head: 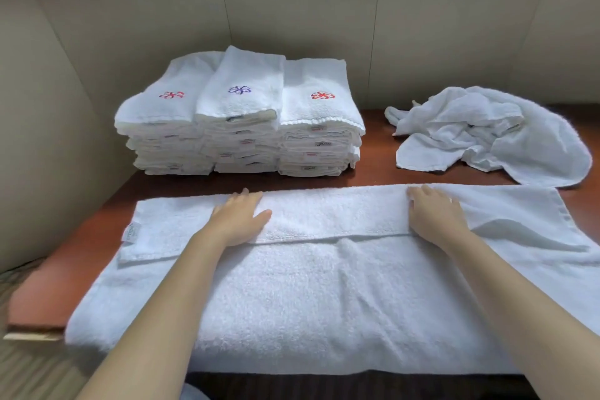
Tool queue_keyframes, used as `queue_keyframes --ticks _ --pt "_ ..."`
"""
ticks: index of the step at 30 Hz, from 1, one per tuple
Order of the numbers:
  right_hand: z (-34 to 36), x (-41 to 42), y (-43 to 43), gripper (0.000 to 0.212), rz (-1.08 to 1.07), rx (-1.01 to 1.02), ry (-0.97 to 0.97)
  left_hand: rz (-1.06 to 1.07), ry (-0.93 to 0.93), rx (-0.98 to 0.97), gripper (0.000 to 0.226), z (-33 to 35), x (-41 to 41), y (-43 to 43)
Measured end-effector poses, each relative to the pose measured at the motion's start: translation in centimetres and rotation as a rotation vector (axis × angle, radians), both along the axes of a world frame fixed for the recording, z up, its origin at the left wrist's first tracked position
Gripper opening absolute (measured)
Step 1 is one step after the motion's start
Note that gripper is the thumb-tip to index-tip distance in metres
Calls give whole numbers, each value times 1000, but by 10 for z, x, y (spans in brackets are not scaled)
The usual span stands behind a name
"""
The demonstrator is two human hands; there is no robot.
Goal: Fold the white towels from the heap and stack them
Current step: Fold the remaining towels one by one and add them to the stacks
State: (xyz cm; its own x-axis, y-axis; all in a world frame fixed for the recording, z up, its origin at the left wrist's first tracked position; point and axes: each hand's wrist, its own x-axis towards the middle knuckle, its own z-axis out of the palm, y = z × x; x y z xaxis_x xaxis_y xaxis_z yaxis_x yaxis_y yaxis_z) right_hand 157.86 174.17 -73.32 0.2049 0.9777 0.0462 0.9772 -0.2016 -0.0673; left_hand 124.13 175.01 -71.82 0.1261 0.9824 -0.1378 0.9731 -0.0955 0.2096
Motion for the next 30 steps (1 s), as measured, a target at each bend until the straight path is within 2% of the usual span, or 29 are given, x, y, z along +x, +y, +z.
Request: queue_keyframes --ticks 2,4,9,11,13,15,17,20,25,27,30 --pt "3 -11 -7 35 29 45 -40 -2 10 -8 59 -1 -8 -4" --pt "5 -26 -14 30 150 97 -7 -3 1 -12 59 -3 -19 -11" --pt "2 -64 -36 44 600 -32 124 -98 -60 -11 75 -7 -41 -33" --pt "-1 -71 -43 39 677 66 83 -120 -102 126 61 -7 -48 -42" --pt "-3 -73 -48 28 684 208 -29 -188 -57 372 34 -7 -49 -53" --pt "-1 -75 -51 24 636 256 -135 -269 -5 556 14 -6 -46 -63" --pt "3 -79 -54 18 625 342 -163 -281 16 659 20 -7 -43 -71" --pt "6 -79 -62 9 702 645 -47 -286 88 695 30 -2 -43 -80" --pt "9 -79 -73 37 851 558 -41 -212 70 630 24 -3 -47 -85" --pt "9 -77 -76 41 813 549 21 -147 21 620 16 -4 -46 -83" --pt "7 -65 -76 35 730 503 29 -47 22 636 30 -7 -38 -76"
